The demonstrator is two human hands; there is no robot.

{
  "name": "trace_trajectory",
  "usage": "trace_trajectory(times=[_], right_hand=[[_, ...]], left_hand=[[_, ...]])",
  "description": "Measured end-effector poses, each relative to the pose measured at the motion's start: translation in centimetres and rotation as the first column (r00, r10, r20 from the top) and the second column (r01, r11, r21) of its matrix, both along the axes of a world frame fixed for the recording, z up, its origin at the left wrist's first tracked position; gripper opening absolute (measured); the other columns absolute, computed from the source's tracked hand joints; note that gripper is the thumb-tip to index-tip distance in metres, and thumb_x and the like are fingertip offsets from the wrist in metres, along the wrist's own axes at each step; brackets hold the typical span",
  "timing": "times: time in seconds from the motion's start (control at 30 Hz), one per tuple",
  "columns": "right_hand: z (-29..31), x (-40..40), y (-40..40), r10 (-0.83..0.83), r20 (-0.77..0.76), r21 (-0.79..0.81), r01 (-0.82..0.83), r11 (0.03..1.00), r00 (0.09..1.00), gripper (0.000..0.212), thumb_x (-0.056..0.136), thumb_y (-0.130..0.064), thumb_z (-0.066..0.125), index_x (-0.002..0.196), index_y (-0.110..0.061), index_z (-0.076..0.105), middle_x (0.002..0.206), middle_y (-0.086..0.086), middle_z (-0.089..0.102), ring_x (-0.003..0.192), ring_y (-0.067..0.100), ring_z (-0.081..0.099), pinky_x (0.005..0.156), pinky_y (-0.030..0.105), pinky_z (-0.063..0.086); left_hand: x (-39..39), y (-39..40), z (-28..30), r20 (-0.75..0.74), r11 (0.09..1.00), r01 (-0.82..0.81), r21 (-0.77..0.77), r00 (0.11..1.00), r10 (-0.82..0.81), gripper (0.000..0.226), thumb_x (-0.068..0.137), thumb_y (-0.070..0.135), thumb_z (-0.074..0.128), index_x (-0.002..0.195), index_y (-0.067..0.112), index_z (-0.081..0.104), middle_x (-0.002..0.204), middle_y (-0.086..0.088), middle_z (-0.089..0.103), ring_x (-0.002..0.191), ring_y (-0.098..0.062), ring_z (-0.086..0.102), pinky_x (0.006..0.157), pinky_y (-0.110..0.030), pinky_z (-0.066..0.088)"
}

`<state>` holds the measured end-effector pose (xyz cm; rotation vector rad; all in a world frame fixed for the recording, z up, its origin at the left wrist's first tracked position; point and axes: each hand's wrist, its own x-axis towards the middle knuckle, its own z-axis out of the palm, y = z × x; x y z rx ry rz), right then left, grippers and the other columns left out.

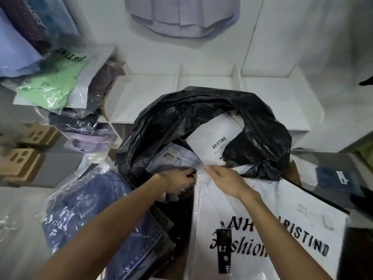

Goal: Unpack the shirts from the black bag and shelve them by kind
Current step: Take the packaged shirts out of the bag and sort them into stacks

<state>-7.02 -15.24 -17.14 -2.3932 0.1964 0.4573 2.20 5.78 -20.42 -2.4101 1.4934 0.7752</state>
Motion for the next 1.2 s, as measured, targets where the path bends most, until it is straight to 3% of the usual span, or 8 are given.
trace_trajectory(times=[0.13,0.37,0.6,0.73,0.83,0.97,1.07,1.2], right_hand=[[0.0,0.2,-0.7,-0.201,-0.026,0.328,0.198,0.924,0.979,0.052,0.103,-0.063,0.038,0.117,-0.026,0.071,0.117,-0.006,0.073,0.114,0.015,0.065,0.108,0.041,0.048],[1.0,-0.4,-0.9,-0.499,0.014,0.644,0.375,0.667,0.866,0.029,0.104,-0.041,0.054,0.123,-0.023,0.067,0.120,-0.006,0.068,0.119,0.017,0.062,0.100,0.027,0.048],[1.5,-1.1,-2.9,-0.226,0.080,0.631,0.127,0.766,0.971,0.097,0.073,-0.023,0.094,0.151,-0.043,0.041,0.143,-0.028,0.050,0.130,-0.007,0.048,0.098,0.015,0.046],[3.3,-0.5,-3.0,-0.491,0.189,0.793,0.163,0.587,0.851,0.062,0.069,-0.039,0.094,0.124,-0.026,0.068,0.119,-0.001,0.075,0.113,0.016,0.069,0.103,0.038,0.055],[6.2,0.3,-3.0,-0.626,0.221,0.878,0.128,0.462,0.748,0.059,0.075,-0.058,0.083,0.120,-0.022,0.071,0.123,0.007,0.073,0.114,0.018,0.067,0.106,0.041,0.051],[9.9,1.8,-2.4,-0.679,0.219,0.917,0.090,0.388,0.700,0.028,0.095,-0.031,0.067,0.119,-0.018,0.063,0.117,0.004,0.074,0.109,0.018,0.071,0.093,0.036,0.057],[11.3,2.0,-1.7,-0.752,0.272,0.875,0.171,0.453,0.600,0.010,0.100,-0.024,0.066,0.104,-0.017,0.060,0.096,-0.003,0.073,0.088,0.008,0.070,0.079,0.029,0.056],[12.6,1.7,-1.6,-0.770,0.381,0.803,0.230,0.550,0.512,0.027,0.090,-0.029,0.079,0.097,-0.020,0.055,0.095,0.000,0.070,0.084,0.012,0.067,0.081,0.035,0.058]], left_hand=[[1.3,0.3,1.3,-0.112,0.937,-0.241,-0.251,0.969,0.219,0.029,0.095,0.028,0.051,0.117,0.022,0.068,0.118,-0.008,0.073,0.111,-0.029,0.067,0.095,-0.040,0.052],[2.2,-1.1,5.9,-0.358,0.382,-0.698,-0.606,0.668,0.652,0.016,0.097,0.004,0.051,0.098,0.006,0.067,0.078,-0.005,0.063,0.078,-0.015,0.055,0.072,-0.028,0.043],[2.0,-1.4,14.6,-0.361,0.335,-0.638,-0.694,0.710,0.605,0.019,0.094,0.014,0.055,0.091,0.023,0.072,0.079,0.010,0.070,0.073,-0.009,0.063,0.069,-0.025,0.049],[2.9,0.1,18.2,-0.714,0.046,-0.784,-0.619,0.586,0.382,0.013,0.094,0.018,0.058,0.091,0.020,0.071,0.089,0.002,0.071,0.084,-0.014,0.063,0.080,-0.034,0.050],[2.1,-0.1,19.4,-0.839,-0.011,-0.861,-0.509,0.493,0.232,0.023,0.099,0.013,0.058,0.105,0.029,0.072,0.112,0.004,0.075,0.109,-0.016,0.068,0.098,-0.036,0.051],[0.8,-0.9,19.3,-0.945,-0.032,-0.949,-0.315,0.310,0.103,0.043,0.103,0.018,0.045,0.140,0.036,0.057,0.155,-0.007,0.045,0.150,-0.029,0.032,0.125,-0.049,0.018],[0.1,-1.0,18.4,-0.927,0.011,-0.936,-0.352,0.350,0.131,0.062,0.094,0.043,0.062,0.150,0.020,0.048,0.150,-0.005,0.054,0.142,-0.037,0.046,0.118,-0.068,0.026],[-1.1,-2.5,19.7,-0.884,-0.239,-0.853,-0.465,0.432,0.177,0.023,0.091,0.032,0.076,0.105,0.013,0.079,0.107,-0.014,0.078,0.103,-0.037,0.074,0.093,-0.057,0.057]])
